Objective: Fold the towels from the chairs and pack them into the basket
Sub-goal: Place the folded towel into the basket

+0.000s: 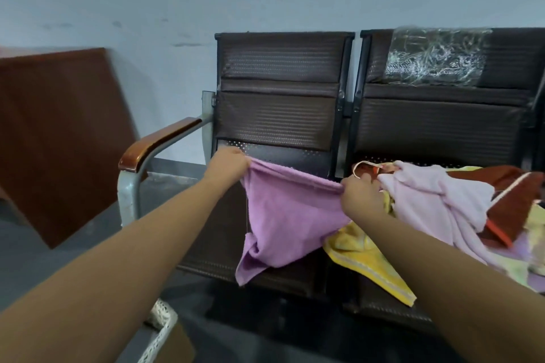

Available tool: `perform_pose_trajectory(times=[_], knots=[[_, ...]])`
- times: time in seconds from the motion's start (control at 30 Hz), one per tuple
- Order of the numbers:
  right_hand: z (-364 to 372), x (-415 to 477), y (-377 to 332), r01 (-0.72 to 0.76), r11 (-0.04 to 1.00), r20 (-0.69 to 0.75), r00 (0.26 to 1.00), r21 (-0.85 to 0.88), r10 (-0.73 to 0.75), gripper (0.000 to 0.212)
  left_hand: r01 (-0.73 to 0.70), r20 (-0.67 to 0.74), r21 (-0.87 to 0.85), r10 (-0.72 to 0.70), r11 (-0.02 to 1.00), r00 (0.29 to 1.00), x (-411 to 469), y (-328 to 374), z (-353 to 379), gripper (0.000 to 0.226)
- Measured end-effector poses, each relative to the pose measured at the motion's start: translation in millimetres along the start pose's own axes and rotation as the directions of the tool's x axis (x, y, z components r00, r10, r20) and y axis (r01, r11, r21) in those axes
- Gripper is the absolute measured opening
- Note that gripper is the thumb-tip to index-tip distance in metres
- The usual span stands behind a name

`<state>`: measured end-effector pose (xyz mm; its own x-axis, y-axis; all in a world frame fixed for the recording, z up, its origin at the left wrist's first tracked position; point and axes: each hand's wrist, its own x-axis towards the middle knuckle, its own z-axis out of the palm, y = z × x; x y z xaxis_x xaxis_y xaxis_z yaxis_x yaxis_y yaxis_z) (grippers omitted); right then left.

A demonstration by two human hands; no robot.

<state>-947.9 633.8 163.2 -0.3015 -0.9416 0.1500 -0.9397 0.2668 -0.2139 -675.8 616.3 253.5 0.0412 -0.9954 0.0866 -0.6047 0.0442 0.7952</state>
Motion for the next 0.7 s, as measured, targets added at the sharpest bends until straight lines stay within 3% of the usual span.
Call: perform_pose_trajectory(times=[0.07,0.13,0.2,0.27,0.3,0.33,0.4,0.43,0.5,0.57,0.6,0.7], knots=[[-1,12,1,0.015,0.972,-0.003,1.0,0.236,-0.015,0.028,-0.045,0.051,0.162,0.038,0.986,0.998,2,-13,16,0.018],[-9,18,-7,0.081,0.916,-0.021,0.997,0.393,-0.079,0.028,-0.106,0.149,0.106,0.089,0.989,0.985,7,-23,41,0.015],[-14,17,-15,0.175,0.869,-0.092,0.984,0.462,-0.149,0.03,-0.148,0.323,-0.07,0.163,0.986,0.932,12,-22,73,0.053],[-16,13,-14,0.224,0.831,-0.121,0.975,0.51,-0.189,0.032,-0.043,0.464,-0.237,0.152,0.971,0.873,18,-18,109,0.094],[-12,14,-8,0.229,0.817,-0.123,0.973,0.528,-0.194,0.033,-0.017,0.497,-0.248,0.142,0.969,0.856,23,-16,129,0.097],[-10,16,-2,0.228,0.804,-0.121,0.974,0.55,-0.194,0.034,-0.052,0.512,-0.206,0.153,0.977,0.845,26,-15,144,0.08],[-4,19,16,0.199,0.804,-0.081,0.979,0.561,-0.186,0.039,-0.177,0.5,-0.103,0.205,0.979,0.841,32,-15,168,0.027],[-1,20,23,0.193,0.817,-0.059,0.98,0.543,-0.192,0.042,-0.18,0.473,-0.12,0.216,0.976,0.854,34,-13,174,0.018],[8,21,42,0.199,0.892,0.008,0.975,0.407,-0.221,0.038,0.007,0.437,-0.326,0.145,0.945,0.888,38,-7,174,0.028],[23,24,64,0.176,0.961,0.086,0.976,0.215,-0.198,0.034,0.185,0.413,-0.579,0.09,0.794,0.907,45,3,165,0.03],[27,25,74,0.149,0.975,0.097,0.981,0.166,-0.167,0.035,0.191,0.388,-0.637,0.096,0.746,0.917,49,8,156,0.029],[21,30,78,0.096,0.981,0.01,0.995,0.167,-0.099,0.029,0.103,0.273,-0.677,0.118,0.729,0.955,58,23,121,0.029]])
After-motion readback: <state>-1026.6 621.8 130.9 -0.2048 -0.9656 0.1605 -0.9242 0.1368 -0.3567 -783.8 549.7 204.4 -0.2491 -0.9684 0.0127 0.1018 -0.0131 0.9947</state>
